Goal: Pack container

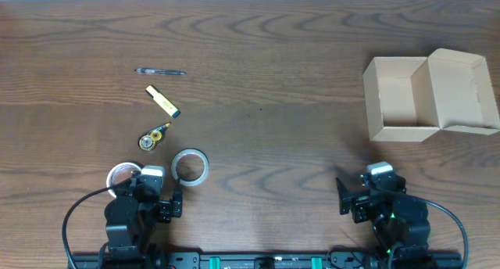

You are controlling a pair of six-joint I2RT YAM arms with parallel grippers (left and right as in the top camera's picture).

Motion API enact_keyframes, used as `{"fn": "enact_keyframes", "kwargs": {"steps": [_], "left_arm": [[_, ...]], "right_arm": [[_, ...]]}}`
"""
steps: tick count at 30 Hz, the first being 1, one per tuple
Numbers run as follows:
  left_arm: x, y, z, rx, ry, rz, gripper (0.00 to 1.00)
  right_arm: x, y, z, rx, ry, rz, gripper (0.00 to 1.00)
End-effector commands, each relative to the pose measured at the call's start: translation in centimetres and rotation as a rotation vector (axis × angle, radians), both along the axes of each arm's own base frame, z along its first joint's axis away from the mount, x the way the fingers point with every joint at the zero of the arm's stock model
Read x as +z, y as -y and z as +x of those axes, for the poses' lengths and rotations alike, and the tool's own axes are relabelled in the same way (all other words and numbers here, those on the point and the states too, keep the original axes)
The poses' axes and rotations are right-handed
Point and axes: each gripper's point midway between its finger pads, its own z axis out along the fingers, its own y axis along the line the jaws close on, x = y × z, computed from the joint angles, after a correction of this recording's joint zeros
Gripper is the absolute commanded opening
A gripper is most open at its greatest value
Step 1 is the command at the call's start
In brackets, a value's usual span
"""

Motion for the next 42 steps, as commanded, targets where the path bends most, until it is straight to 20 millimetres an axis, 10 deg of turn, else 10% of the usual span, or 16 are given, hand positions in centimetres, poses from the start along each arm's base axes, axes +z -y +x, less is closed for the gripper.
{"fn": "enact_keyframes", "kwargs": {"steps": [1,25,42], "left_arm": [[-0.3,-0.1,-0.2,0.004,-0.008,-0.003,0.95],[-0.3,-0.1,-0.2,0.004,-0.008,-0.003,0.95],[-0.3,-0.1,-0.2,0.004,-0.008,-0.003,0.95]], "right_arm": [[-0.2,0.2,0.0,-0.019,-0.005,0.011,0.99],[0.0,0.1,0.1,-0.016,0.003,0.016,0.99],[8.8,1.3,2.4,-0.138,-0.033,0.048,0.99]]}}
